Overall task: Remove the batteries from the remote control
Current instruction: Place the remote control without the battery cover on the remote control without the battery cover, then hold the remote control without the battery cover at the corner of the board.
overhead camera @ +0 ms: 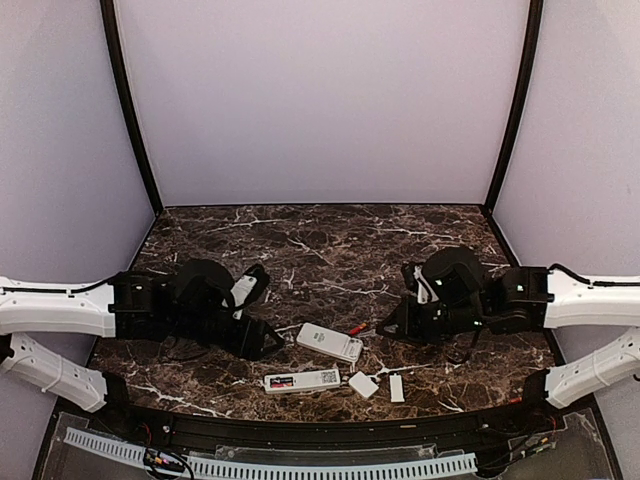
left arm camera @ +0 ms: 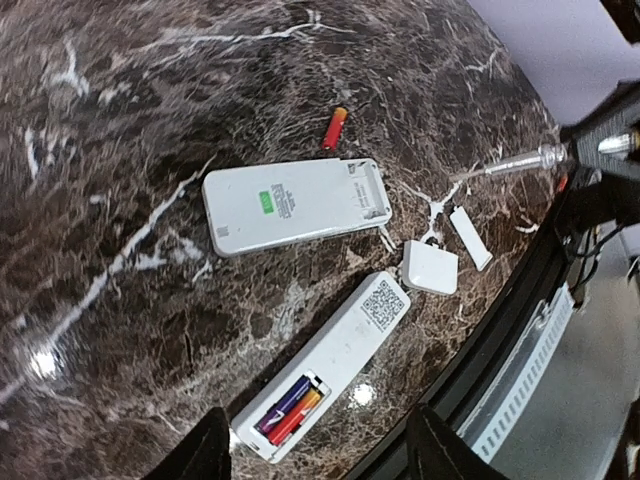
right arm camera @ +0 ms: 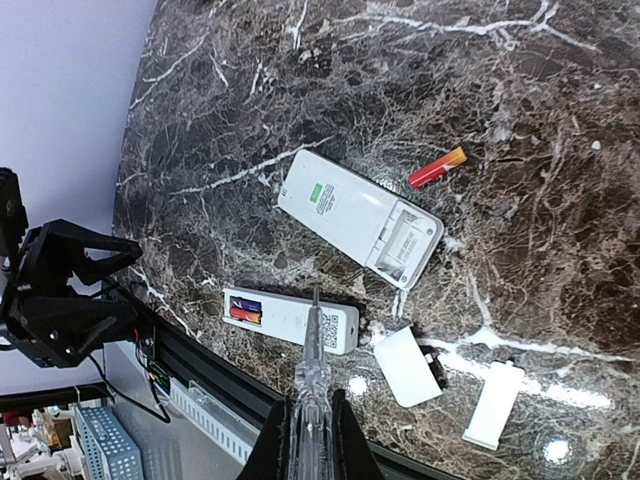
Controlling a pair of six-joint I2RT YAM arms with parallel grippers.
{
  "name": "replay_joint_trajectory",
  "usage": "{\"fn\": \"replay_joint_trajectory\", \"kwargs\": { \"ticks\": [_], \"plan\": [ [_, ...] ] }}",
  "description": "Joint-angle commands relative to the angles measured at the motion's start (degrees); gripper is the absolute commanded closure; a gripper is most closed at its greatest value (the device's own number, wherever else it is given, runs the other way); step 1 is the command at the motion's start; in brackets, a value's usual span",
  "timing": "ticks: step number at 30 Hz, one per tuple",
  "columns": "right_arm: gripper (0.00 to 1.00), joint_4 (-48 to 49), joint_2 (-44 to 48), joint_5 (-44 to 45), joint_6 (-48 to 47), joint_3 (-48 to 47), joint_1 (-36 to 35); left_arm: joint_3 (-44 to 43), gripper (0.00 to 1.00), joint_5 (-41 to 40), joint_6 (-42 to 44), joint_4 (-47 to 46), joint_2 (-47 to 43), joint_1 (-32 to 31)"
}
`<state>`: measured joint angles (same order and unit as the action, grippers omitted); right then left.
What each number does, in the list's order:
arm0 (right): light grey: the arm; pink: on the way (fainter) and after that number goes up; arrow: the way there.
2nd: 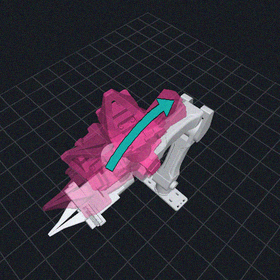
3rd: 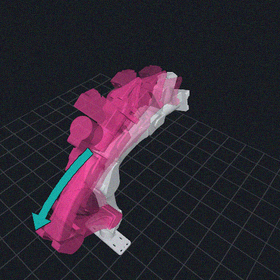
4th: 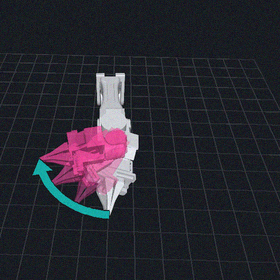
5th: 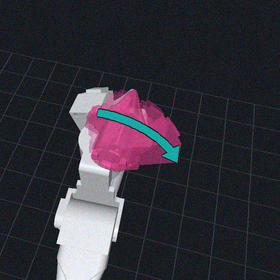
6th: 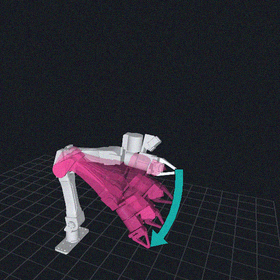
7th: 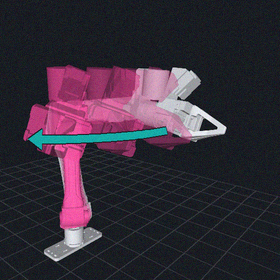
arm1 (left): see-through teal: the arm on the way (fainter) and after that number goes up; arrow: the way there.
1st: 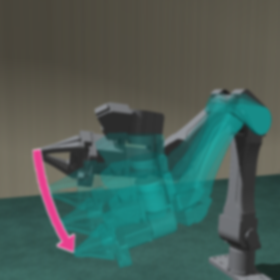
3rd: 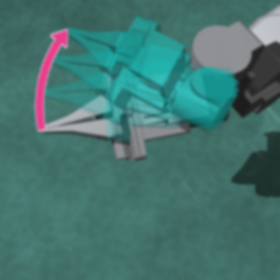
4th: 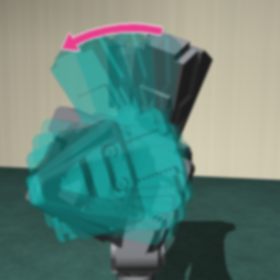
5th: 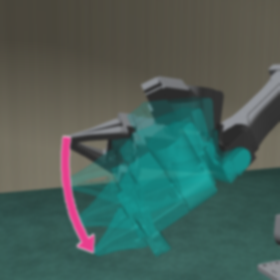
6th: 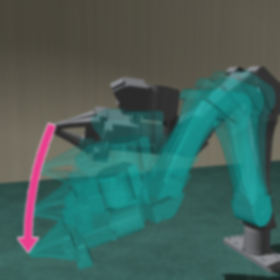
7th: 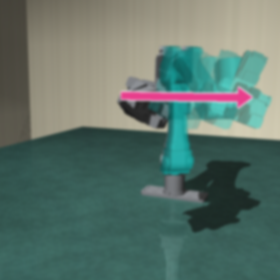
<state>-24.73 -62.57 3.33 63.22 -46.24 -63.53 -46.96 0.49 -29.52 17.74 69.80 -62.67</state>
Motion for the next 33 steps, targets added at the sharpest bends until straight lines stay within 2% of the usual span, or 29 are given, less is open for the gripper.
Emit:
{"fn": "replay_joint_trajectory", "kwargs": {
  "ticks": [1,5,11,14,18,25,33],
  "plan": [
    [1.0,6.18,-5.6,-4.99,-1.74,-2.94,-1.47,11.73,0.42,6.67,-25.12,-5.76,-7.14,1.96],
    [1.0,9.4,-10.18,-7.2,-1.76,-4.37,-2.98,20.33,0.42,8.39,-32.77,-10.13,-12.83,3.06],
    [1.0,10.73,-16.45,-9.77,-0.97,-7.12,-4.04,25.84,0.5,12.51,-36.27,-17.12,-10.26,4.44],
    [1.0,11.05,-18.66,-10.83,-0.2,-8.32,-4.44,26.3,0.5,14.31,-36.11,-21.79,-7.7,5.17],
    [1.0,12.3,-21.25,-12.57,0.41,-9.03,-4.96,26.24,0.57,16.12,-35.44,-24.75,-3.94,5.97],
    [1.0,13.25,-24.83,-14.38,1.92,-9.63,-5.55,22.33,0.63,15.32,-31.78,-20.47,1.07,6.03],
    [1.0,11.95,-27.61,-14.56,1.42,-11.74,-5.61,21.49,0.72,16.03,-30.98,-21.26,4.4,5.99]
  ]
}}
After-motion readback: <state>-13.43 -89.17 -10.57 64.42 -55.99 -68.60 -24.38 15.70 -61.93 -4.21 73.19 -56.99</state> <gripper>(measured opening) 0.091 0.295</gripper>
